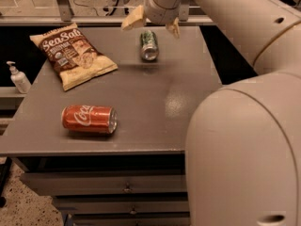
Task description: Place green can upright
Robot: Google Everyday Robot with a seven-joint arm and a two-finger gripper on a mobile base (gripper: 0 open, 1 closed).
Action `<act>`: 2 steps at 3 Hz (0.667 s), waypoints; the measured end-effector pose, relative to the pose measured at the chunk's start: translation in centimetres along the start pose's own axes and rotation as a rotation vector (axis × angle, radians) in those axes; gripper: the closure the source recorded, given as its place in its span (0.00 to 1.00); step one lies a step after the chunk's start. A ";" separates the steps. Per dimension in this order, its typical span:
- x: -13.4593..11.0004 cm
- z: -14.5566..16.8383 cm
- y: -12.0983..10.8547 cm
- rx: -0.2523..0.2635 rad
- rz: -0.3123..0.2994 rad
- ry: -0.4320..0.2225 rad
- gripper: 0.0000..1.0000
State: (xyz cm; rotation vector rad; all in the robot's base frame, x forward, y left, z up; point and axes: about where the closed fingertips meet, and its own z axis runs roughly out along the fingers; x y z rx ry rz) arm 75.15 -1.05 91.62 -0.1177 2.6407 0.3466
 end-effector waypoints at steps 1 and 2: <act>-1.0 2.4 0.6 0.014 -0.007 -0.006 0.00; -1.7 4.5 -0.2 0.047 -0.020 -0.002 0.00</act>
Offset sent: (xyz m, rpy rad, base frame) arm 0.0610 0.0015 -0.0479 -0.1040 -0.0152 -0.0177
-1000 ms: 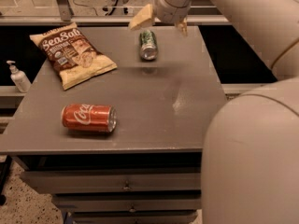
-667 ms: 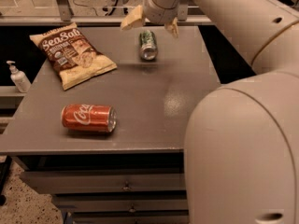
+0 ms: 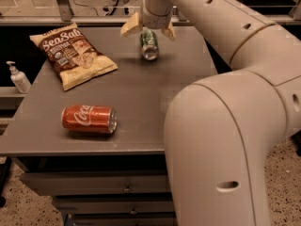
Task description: Place green can upright
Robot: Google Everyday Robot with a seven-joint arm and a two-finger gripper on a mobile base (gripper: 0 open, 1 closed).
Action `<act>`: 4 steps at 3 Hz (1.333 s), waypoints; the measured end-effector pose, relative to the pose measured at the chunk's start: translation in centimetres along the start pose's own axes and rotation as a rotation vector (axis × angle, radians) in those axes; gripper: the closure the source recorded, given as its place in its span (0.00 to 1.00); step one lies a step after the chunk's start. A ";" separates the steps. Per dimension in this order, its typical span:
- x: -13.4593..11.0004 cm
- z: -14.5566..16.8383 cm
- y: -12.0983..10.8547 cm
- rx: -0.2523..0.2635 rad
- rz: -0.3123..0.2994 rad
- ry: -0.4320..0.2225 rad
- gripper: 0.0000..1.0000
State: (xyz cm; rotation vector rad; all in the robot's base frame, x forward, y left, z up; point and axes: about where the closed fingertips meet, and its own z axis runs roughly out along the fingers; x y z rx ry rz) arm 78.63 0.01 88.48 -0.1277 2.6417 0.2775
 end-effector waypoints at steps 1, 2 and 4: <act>-0.5 1.9 -1.5 0.043 -0.010 0.009 0.00; -1.1 3.0 -2.9 0.080 -0.023 0.017 0.00; -3.0 4.0 -3.2 0.111 -0.101 0.013 0.00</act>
Offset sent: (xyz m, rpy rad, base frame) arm 0.0489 -0.0372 -0.0255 -0.1282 0.0011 -0.0231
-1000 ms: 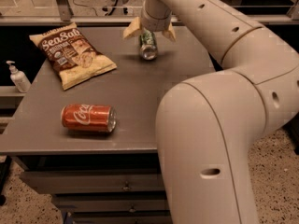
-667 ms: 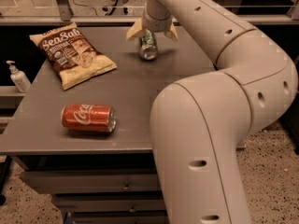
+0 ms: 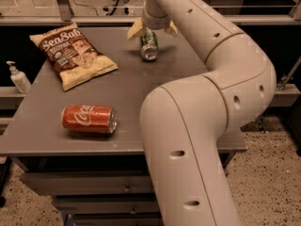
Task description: Place green can upright
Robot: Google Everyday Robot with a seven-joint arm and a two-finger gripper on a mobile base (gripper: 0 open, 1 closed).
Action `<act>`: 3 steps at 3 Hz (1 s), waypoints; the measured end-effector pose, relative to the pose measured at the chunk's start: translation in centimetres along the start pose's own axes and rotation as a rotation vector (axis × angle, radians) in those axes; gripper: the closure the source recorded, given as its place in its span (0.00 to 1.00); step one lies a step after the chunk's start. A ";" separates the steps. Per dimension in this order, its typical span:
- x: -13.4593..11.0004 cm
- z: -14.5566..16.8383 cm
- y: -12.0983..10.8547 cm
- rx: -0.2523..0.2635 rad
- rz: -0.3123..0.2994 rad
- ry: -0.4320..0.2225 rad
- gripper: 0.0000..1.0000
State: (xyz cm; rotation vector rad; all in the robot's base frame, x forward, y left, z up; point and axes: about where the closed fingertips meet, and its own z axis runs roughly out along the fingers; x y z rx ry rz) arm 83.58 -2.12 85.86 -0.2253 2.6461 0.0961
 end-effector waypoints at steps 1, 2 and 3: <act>-0.6 0.4 0.7 -0.004 -0.041 0.004 0.18; -0.5 0.8 1.4 -0.012 -0.065 0.020 0.41; -0.3 1.0 1.6 -0.018 -0.079 0.034 0.65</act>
Offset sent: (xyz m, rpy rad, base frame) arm 0.0159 0.0195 0.0062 -0.0266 0.0245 0.0918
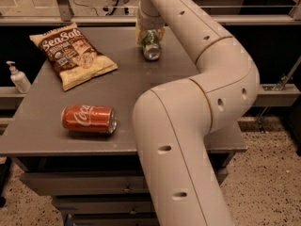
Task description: Place green can upright
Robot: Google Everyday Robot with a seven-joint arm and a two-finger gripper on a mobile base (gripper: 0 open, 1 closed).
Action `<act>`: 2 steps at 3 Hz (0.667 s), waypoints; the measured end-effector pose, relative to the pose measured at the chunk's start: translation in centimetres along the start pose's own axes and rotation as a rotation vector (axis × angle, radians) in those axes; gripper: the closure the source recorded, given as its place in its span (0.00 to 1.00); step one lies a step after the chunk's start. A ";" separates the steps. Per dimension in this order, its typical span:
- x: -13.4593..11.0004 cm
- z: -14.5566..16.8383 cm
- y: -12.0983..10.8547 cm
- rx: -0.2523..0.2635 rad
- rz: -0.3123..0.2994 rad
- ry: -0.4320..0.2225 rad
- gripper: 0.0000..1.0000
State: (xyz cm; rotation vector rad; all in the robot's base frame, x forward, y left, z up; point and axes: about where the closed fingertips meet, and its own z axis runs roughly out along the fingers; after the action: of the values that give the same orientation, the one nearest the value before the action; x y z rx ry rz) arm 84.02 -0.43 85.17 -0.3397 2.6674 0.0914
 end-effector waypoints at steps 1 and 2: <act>-0.5 -1.7 -0.3 -0.023 -0.001 -0.031 0.89; -1.1 -5.1 -1.6 -0.109 0.026 -0.113 1.00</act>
Offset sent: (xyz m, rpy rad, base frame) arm -0.0426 -0.0540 0.1145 0.3615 -0.2223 0.0392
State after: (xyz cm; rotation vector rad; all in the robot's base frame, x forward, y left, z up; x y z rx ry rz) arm 83.17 -2.30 90.18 -0.3245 2.5610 0.2570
